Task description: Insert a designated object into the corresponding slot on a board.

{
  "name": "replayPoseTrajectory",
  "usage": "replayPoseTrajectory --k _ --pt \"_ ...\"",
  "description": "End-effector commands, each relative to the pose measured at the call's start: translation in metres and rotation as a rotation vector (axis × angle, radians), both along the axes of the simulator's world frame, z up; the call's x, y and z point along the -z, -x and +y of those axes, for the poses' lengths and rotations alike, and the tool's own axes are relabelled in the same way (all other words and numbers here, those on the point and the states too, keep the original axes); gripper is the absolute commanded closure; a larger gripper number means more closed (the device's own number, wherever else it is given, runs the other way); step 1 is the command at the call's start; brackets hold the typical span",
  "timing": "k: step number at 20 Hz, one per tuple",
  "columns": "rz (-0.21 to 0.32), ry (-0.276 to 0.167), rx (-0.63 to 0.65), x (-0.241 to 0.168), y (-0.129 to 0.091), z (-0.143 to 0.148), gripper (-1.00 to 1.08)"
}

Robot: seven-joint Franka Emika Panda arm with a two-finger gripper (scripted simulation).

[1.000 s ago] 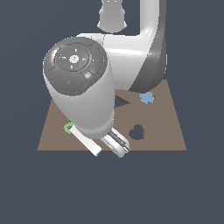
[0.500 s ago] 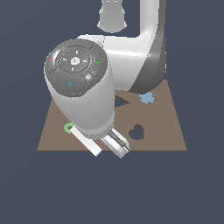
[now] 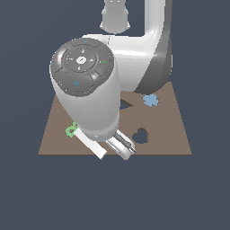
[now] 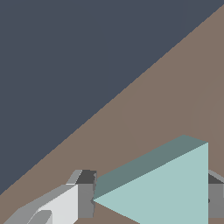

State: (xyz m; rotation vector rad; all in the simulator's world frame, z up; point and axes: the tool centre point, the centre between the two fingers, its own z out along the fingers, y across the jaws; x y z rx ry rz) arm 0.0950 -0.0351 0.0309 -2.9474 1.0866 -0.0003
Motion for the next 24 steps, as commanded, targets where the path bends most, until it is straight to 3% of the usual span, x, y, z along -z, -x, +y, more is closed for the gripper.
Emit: replayPoseTrajectory --k 1,10,24 --pt "0.000 0.000 -0.020 -0.001 0.003 0.004 1.08" --pt "0.000 0.000 -0.164 -0.003 0.031 0.030 1.08" --pt "0.000 0.000 -0.488 -0.008 0.106 0.071 1.08"
